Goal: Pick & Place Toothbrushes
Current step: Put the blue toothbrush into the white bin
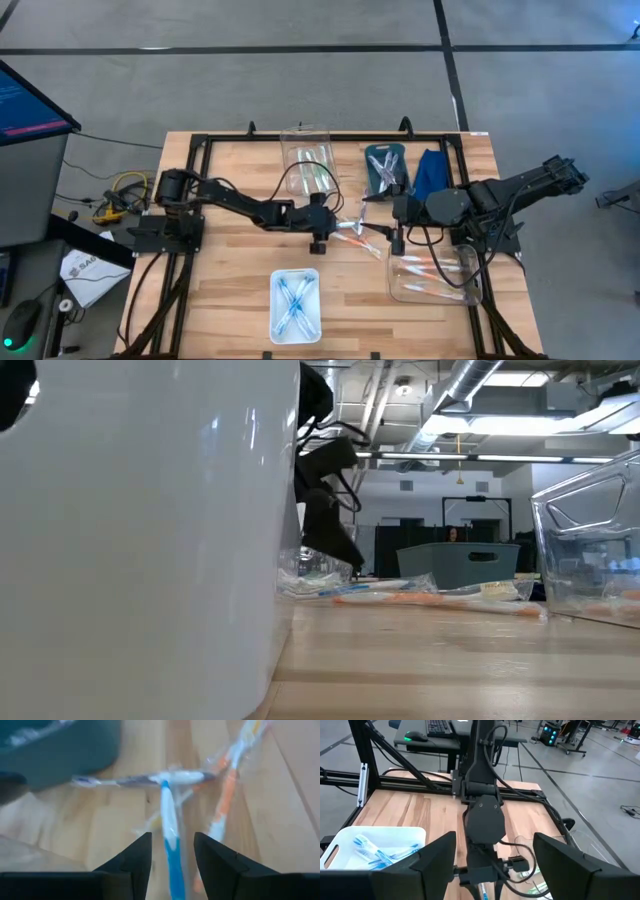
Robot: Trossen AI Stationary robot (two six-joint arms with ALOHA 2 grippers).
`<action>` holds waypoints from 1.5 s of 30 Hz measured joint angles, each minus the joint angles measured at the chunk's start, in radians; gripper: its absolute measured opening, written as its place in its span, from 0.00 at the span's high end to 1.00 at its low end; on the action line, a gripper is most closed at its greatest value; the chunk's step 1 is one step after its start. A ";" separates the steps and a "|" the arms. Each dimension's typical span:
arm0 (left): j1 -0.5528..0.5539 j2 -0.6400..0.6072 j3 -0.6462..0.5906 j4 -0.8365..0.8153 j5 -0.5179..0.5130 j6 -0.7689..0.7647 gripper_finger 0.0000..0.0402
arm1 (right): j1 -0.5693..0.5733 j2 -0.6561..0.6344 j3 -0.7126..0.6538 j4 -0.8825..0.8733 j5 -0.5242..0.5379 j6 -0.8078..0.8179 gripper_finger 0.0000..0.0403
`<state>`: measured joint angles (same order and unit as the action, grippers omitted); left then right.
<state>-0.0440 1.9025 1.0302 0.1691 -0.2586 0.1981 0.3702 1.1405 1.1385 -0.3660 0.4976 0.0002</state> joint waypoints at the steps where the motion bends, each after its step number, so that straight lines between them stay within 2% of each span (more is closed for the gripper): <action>1: -0.001 0.000 0.000 -0.007 0.000 -0.004 0.64 | 0.000 0.000 0.000 0.000 0.000 0.000 0.35; 24: 0.022 0.029 0.000 -0.004 0.029 -0.098 0.64 | 0.000 0.000 0.000 0.003 0.000 0.000 0.35; 30: 0.015 0.029 0.000 -0.003 0.028 -0.271 0.64 | 0.000 0.000 0.000 0.003 0.000 0.000 0.35; 33: 0.000 0.029 0.000 -0.003 0.025 -0.308 0.64 | 0.000 0.000 0.000 0.003 0.000 0.000 0.35; 42: -0.024 0.029 0.000 -0.004 -0.112 -0.416 0.64 | 0.000 0.000 0.000 0.008 0.000 0.000 0.35; 45: -0.019 0.029 0.000 -0.004 -0.111 -0.416 0.64 | 0.000 0.000 0.000 0.008 0.000 0.000 0.35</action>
<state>-0.0630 1.9312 1.0302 0.1650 -0.3692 -0.2180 0.3702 1.1404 1.1385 -0.3584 0.4979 0.0002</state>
